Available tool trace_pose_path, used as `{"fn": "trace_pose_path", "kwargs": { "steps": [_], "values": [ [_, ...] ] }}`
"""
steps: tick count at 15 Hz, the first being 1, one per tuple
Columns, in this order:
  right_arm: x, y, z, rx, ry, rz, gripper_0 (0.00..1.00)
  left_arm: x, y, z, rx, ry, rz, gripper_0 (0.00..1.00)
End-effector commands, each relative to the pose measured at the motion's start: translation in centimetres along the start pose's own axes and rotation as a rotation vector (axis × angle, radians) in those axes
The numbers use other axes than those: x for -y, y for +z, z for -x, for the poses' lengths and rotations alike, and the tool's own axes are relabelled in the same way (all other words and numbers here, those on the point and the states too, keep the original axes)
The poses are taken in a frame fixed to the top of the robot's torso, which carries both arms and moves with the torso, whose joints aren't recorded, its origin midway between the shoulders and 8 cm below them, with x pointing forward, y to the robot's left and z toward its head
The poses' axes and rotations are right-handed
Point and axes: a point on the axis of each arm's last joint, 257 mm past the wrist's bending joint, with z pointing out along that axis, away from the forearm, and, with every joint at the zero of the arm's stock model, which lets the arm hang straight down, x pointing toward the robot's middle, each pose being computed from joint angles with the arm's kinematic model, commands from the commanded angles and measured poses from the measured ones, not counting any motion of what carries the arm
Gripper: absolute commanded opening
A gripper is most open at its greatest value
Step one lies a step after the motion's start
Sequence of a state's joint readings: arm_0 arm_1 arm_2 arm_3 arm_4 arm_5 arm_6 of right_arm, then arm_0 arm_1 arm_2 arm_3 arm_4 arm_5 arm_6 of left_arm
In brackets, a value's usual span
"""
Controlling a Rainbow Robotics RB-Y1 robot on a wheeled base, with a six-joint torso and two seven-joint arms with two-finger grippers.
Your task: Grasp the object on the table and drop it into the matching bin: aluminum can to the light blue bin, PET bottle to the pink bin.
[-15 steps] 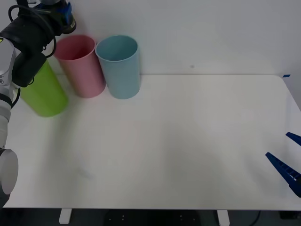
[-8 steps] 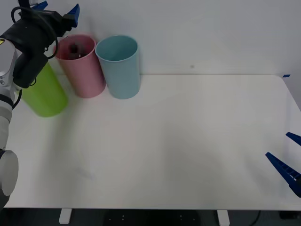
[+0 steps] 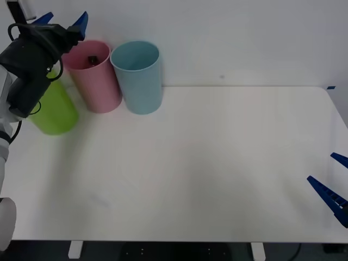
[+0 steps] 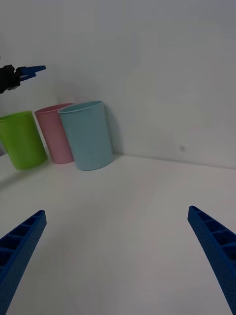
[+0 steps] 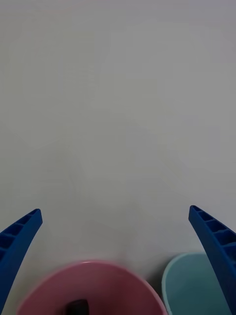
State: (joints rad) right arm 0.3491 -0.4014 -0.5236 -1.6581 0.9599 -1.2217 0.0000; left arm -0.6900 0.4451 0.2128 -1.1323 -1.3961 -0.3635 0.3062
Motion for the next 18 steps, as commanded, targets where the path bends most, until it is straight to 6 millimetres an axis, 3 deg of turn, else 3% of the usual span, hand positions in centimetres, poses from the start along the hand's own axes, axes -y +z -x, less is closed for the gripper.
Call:
{"fn": "trace_pose_path", "kwargs": {
  "steps": [1, 10, 18],
  "values": [
    [0.0, 0.0, 0.0, 0.0, 0.0, 0.0, 1.0, 0.1, -2.0, -0.2, 0.017, -0.021, -0.014, 1.0],
    [0.0, 0.0, 0.0, 0.0, 0.0, 0.0, 1.0, 0.7, -10.8, -1.2, 0.009, -0.02, -0.119, 1.0],
    [0.0, 0.0, 0.0, 0.0, 0.0, 0.0, 1.0, 1.9, -20.2, -2.2, -0.03, -0.026, -0.188, 1.0]
  ]
}}
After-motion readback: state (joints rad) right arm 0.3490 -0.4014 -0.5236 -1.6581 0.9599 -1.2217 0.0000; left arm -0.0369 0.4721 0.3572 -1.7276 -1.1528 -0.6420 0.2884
